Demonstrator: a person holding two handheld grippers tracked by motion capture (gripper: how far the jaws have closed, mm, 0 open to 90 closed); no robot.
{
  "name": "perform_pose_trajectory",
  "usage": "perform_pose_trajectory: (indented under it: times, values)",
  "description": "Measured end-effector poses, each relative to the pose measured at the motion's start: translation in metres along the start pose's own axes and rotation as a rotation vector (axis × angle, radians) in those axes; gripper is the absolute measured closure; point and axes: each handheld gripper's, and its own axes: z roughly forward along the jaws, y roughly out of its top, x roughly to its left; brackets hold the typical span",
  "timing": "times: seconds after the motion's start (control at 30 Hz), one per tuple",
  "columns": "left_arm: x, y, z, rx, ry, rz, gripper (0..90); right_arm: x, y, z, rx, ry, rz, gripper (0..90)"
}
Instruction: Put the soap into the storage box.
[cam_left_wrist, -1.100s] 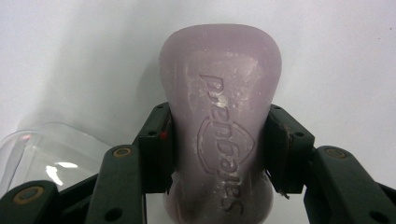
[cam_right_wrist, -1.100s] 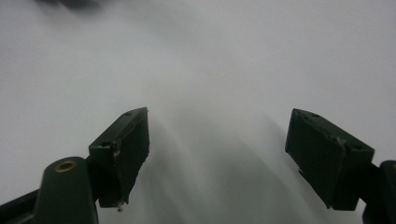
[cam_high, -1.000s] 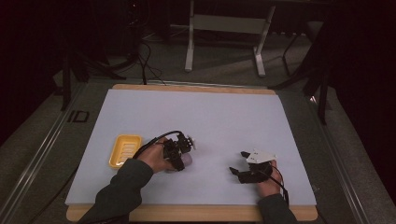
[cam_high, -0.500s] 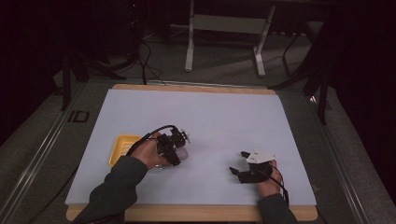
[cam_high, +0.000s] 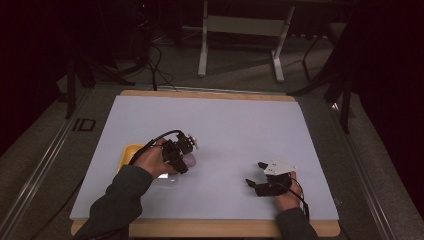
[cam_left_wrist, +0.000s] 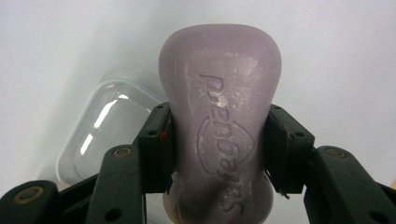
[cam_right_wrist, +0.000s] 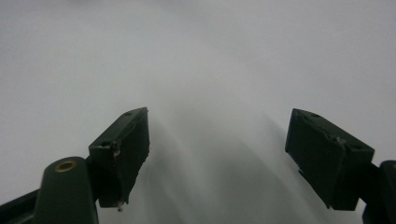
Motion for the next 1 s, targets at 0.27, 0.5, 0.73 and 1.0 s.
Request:
perform_pose_trajectory:
  times: [0.27,0.5,0.73,1.0]
  values:
    - [0.004,-0.002,-0.003,-0.005,0.004,-0.022,49.8,0.0,0.0,0.0,0.001,0.001,0.002,21.2]
    - [0.01,-0.007,-0.008,-0.009,0.019,-0.048,49.8,0.0,0.0,0.0,0.002,-0.001,0.0,21.2]
    - [0.015,-0.012,-0.009,-0.004,0.018,-0.064,49.8,0.0,0.0,0.0,0.001,-0.001,0.0,21.3]
    - [0.021,-0.017,-0.013,-0.009,0.02,-0.089,49.8,0.0,0.0,0.0,0.001,-0.002,0.003,21.2]
